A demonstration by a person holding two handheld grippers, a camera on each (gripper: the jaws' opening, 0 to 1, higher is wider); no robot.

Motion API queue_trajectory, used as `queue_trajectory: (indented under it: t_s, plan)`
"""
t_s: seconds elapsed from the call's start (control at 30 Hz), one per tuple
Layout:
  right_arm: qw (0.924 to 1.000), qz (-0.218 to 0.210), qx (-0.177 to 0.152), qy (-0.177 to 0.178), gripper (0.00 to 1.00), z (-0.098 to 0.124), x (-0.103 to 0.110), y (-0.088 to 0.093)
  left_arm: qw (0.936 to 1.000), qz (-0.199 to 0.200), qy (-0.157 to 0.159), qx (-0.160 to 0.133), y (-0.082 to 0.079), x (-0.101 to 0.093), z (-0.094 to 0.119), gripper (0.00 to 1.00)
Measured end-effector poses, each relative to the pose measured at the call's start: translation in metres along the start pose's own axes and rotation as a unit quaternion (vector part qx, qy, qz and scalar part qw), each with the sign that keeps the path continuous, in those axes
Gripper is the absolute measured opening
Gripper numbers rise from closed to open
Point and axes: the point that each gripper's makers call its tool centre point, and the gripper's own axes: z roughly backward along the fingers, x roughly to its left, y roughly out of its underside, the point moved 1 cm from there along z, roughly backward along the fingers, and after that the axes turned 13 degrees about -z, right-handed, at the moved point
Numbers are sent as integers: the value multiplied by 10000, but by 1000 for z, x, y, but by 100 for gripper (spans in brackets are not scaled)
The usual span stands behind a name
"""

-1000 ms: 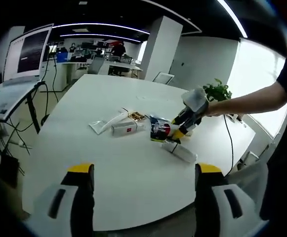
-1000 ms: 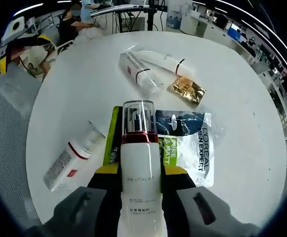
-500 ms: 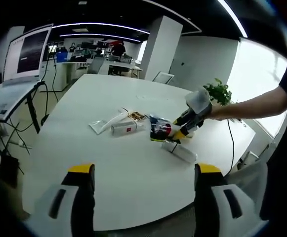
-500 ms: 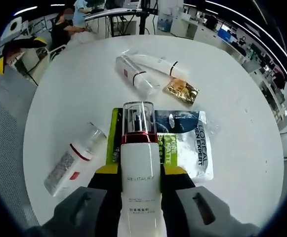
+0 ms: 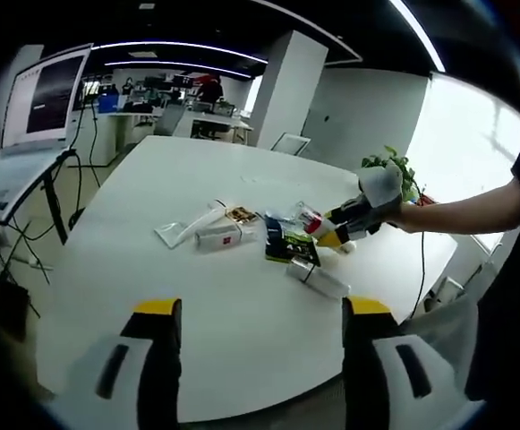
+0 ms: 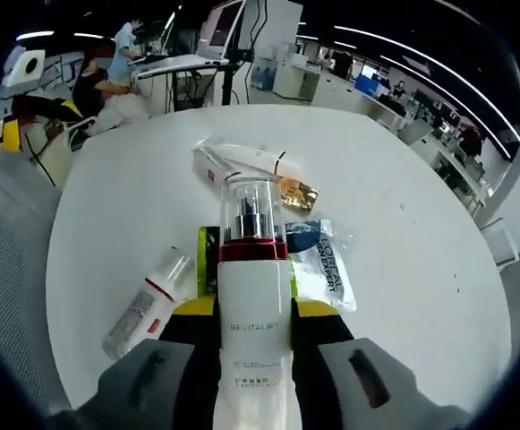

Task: Arrange the skincare products in the storage area until every visible bottle or jar stands upright without overlapping.

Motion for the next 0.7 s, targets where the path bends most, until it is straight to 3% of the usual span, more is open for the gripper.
queue_trajectory:
  t_s: [0.53, 0.7]
  plan:
    - [9982, -359, -388, 280, 29, 34, 14, 6, 9993, -310, 191, -79, -10, -21, 4, 74]
    - [9965, -573, -528, 310, 29, 46, 22, 6, 9990, -386, 212, -112, -16, -25, 5, 80]
